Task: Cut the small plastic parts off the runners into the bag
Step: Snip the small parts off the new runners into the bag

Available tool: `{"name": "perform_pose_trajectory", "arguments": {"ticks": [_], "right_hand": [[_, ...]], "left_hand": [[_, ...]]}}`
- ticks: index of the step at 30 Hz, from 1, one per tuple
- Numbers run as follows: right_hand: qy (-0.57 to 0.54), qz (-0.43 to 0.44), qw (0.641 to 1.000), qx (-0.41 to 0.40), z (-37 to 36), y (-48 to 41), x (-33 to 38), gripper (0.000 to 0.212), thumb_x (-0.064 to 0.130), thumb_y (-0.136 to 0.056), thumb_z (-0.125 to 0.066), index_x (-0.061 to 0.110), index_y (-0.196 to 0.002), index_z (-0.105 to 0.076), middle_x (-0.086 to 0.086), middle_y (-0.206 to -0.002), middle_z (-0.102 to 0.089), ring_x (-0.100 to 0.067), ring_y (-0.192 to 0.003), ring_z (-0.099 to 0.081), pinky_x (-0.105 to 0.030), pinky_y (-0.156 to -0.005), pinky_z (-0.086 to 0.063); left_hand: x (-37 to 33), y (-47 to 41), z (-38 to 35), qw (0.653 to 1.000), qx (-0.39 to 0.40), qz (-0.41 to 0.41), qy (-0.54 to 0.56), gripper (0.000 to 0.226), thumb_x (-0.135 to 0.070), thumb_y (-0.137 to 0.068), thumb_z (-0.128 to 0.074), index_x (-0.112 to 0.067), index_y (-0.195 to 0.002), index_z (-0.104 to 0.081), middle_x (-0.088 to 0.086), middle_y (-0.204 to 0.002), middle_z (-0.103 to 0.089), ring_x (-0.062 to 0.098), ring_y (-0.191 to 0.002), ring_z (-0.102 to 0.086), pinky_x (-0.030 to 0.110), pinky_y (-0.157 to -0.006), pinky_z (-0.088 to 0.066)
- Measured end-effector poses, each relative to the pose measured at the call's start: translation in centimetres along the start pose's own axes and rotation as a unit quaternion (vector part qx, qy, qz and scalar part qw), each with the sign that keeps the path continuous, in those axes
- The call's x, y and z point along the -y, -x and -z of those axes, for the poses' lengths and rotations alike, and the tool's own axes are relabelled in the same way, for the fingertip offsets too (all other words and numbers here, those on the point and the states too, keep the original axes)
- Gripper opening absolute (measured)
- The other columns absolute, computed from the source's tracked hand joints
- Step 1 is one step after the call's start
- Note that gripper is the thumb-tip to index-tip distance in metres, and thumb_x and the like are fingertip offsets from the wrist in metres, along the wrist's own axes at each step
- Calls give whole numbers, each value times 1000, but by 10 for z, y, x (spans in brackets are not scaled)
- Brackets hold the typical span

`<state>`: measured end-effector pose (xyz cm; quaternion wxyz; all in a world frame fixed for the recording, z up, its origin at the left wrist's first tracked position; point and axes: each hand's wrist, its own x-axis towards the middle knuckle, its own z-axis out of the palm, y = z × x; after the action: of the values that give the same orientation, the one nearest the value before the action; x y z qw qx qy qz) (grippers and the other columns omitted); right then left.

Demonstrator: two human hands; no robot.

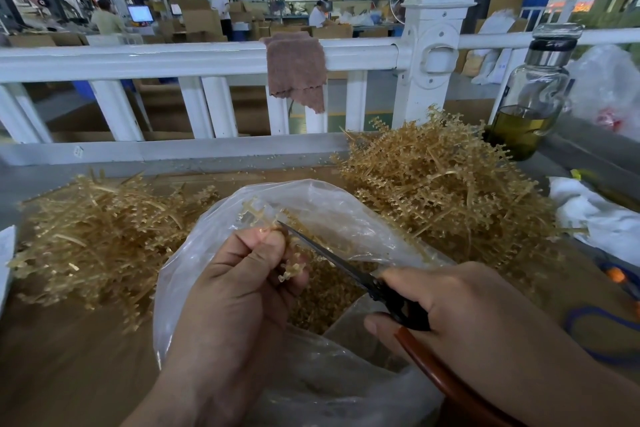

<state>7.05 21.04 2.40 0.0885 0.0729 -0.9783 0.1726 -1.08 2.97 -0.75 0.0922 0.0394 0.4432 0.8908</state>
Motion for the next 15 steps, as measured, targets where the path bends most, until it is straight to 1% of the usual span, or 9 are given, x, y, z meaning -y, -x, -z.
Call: {"name": "perform_pose_trajectory", "arguments": {"ticks": [2, 4, 5, 6, 9, 11, 13, 15], "right_hand": [[-3, -3, 1000, 5, 0, 0, 0, 40, 68, -78, -42, 32, -85, -58, 14, -60, -55, -4, -63, -56, -19, -56, -41], [-10, -7, 1000, 9, -1, 1, 1, 31, 66, -79, -47, 36, -72, -49, 13, -55, -50, -2, -61, -55, -18, -55, -40], [-10, -8, 1000, 9, -1, 1, 1, 32, 66, -80, -49, 36, -70, -45, 12, -55, -49, -2, -61, -54, -17, -55, -39], [-9, -9, 1000, 9, -1, 1, 1, 35, 66, -80, -51, 34, -70, -45, 10, -56, -50, -3, -62, -55, -17, -56, -40], [-31, -9, 999, 4, -3, 0, 2, 38, 66, -81, -54, 28, -81, -56, 5, -61, -57, -7, -66, -57, -18, -56, -40], [-46, -10, 999, 4, -3, -2, 1, 39, 64, -82, -55, 25, -82, -57, 4, -62, -58, -8, -65, -58, -18, -57, -40], [-63, -10, 998, -1, -3, -4, -1, 41, 61, -83, -57, 21, -78, -55, 3, -62, -55, -11, -62, -56, -19, -56, -38], [-74, -11, 997, -4, -3, -4, -2, 40, 60, -83, -59, 20, -79, -54, 5, -63, -55, -11, -62, -56, -19, -55, -38]], "left_hand": [[0, 0, 1, 1000, -4, 2, 2, 10, -15, -76, -64, -8, -84, -61, 6, -74, -58, 13, -61, -57, 23, -51, -53], [-1, 0, 1, 1000, -3, 1, 5, 8, -14, -76, -64, -9, -82, -62, 6, -75, -58, 13, -62, -58, 24, -51, -53], [-1, 0, 1, 1000, -3, 1, 5, 6, -14, -76, -64, -10, -80, -62, 6, -74, -59, 14, -61, -58, 24, -51, -53], [0, -1, 1, 1000, -3, 1, 6, 5, -14, -77, -64, -11, -80, -62, 6, -73, -58, 14, -60, -59, 24, -51, -54], [-1, -1, 2, 1000, 6, -3, 8, 9, -13, -79, -63, -9, -85, -57, 8, -71, -57, 16, -58, -61, 25, -51, -54], [-1, -2, 4, 1000, 19, -9, 9, 4, -12, -81, -62, -12, -81, -58, 7, -71, -58, 17, -59, -61, 25, -52, -54], [-2, -2, 5, 999, 31, -14, 12, 10, -11, -81, -61, -16, -73, -60, 5, -71, -58, 17, -60, -61, 25, -53, -54], [-2, -2, 5, 999, 40, -18, 12, 16, -10, -81, -60, -20, -69, -63, 4, -70, -59, 17, -61, -62, 25, -53, -54]]}}
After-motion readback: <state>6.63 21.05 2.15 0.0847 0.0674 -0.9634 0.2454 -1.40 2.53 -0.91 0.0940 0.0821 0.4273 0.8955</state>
